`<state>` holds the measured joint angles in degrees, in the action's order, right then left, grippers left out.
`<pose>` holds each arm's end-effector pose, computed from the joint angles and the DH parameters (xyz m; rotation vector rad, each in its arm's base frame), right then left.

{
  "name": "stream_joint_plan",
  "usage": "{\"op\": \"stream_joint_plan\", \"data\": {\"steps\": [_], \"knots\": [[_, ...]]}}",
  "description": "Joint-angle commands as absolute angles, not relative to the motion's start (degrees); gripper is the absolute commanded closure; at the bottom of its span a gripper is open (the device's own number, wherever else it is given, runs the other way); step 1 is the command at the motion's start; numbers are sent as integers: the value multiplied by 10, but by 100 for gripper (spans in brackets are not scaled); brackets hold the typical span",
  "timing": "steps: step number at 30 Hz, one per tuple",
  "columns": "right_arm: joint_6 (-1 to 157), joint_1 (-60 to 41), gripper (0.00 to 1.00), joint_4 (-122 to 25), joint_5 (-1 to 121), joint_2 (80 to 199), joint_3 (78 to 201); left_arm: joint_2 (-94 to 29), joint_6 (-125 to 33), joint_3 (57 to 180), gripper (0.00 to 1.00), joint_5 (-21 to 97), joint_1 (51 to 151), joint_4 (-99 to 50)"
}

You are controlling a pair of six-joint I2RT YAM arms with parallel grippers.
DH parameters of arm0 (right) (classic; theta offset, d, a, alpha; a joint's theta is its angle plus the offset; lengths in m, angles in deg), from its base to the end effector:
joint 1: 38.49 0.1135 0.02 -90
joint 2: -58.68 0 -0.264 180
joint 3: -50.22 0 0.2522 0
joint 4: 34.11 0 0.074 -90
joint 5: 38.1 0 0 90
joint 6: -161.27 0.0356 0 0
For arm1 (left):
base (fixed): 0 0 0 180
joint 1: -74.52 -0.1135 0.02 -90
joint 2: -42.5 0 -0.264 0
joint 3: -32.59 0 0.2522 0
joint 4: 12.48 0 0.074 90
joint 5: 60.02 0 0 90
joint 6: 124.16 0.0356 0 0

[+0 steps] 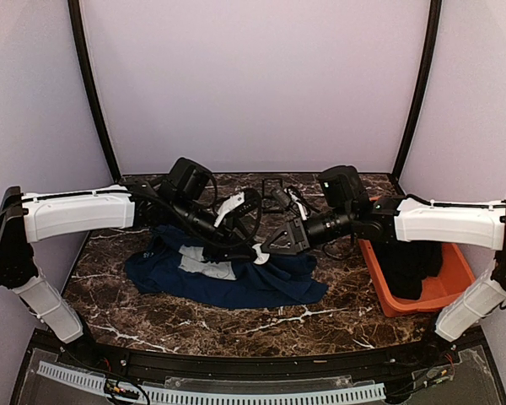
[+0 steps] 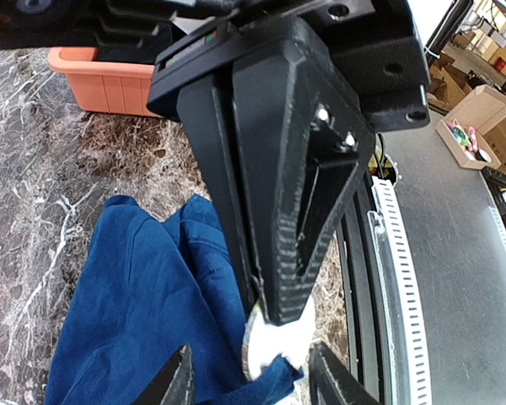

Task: Pin the brooch onto the clothing
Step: Pin the brooch onto the flattened clothing.

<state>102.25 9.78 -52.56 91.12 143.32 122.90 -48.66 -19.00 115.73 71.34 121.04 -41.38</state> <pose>0.2026 0.2610 0.2727 -0.8154 2.2192 1.4817 0.2276 -0.2742 0.2818 1.4860 1.6786 -1.0980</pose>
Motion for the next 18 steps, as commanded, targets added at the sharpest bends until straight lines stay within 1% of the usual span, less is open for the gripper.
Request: {"op": "stream_joint_plan", "data": {"steps": [1,18], "knots": [[1024,94,100,-505,923,1429,1242,-498,-162,1180,55,716,1214,-465],[1023,94,100,-502,920,1429,1232,-477,-186,1152,55,738,1215,-405]]}}
